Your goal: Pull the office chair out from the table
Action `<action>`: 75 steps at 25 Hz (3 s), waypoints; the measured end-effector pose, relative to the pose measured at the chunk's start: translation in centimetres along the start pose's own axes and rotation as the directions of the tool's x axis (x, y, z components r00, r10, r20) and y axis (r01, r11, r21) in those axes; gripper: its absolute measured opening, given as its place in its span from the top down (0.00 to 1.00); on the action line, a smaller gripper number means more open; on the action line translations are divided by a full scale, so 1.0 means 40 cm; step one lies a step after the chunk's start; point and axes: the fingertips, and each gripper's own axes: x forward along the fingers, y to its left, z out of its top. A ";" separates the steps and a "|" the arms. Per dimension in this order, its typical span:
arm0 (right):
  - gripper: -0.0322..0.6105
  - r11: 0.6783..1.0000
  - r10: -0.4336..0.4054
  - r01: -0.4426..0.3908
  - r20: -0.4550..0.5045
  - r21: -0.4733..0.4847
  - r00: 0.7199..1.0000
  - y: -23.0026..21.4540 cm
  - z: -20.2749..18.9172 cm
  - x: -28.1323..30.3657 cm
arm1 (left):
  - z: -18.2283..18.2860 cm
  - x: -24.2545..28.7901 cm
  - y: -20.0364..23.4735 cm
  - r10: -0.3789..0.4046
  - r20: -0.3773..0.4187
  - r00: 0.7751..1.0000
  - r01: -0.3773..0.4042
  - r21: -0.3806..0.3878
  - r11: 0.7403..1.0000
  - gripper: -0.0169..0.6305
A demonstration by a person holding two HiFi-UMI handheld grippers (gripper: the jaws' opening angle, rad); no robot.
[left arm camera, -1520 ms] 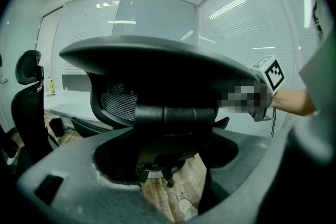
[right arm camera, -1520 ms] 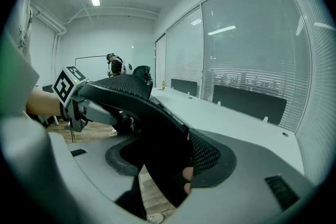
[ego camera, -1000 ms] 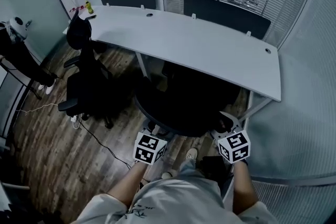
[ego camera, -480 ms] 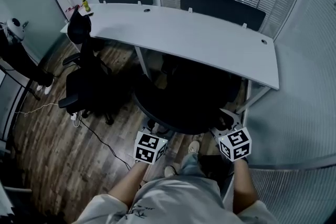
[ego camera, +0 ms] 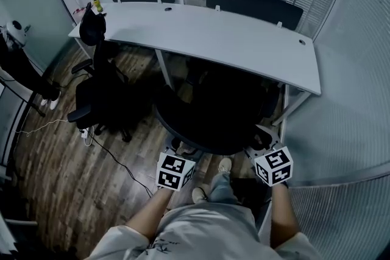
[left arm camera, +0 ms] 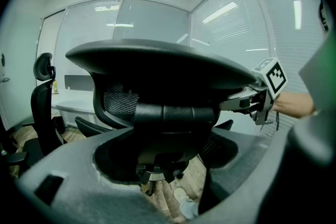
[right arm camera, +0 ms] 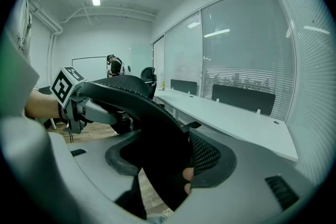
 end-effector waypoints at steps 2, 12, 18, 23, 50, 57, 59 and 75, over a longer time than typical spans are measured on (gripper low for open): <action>0.62 1.000 -0.003 0.003 0.001 0.001 1.000 0.014 -0.005 -0.014 | -0.007 -0.017 -0.009 0.001 0.004 1.000 -0.001 -0.001 1.000 0.46; 0.62 1.000 -0.020 0.020 0.003 0.004 1.000 0.047 -0.033 -0.072 | -0.033 -0.064 -0.061 -0.004 0.003 1.000 0.004 0.004 1.000 0.46; 0.62 1.000 -0.017 0.017 0.003 0.008 1.000 0.050 -0.051 -0.097 | -0.045 -0.072 -0.091 -0.003 -0.002 1.000 0.003 0.004 1.000 0.46; 0.62 1.000 -0.010 0.010 0.004 0.007 1.000 0.062 -0.061 -0.118 | -0.058 -0.091 -0.112 0.001 -0.008 1.000 -0.001 0.006 1.000 0.46; 0.62 0.999 0.029 -0.029 0.000 0.025 1.000 0.145 -0.104 -0.222 | -0.105 -0.200 -0.194 0.027 -0.025 0.999 -0.028 -0.013 1.000 0.47; 0.62 0.999 0.035 -0.035 0.004 0.030 0.999 0.166 -0.119 -0.256 | -0.119 -0.226 -0.222 0.029 -0.021 0.999 -0.030 -0.012 0.999 0.47; 0.62 0.999 0.041 -0.041 0.004 0.028 0.999 0.182 -0.120 -0.262 | -0.124 -0.243 -0.222 0.030 -0.017 0.999 -0.030 -0.011 0.999 0.47; 0.62 0.997 0.076 -0.076 0.027 0.010 0.997 0.286 -0.160 -0.392 | -0.180 -0.383 -0.328 0.061 -0.008 0.998 -0.061 -0.031 0.998 0.47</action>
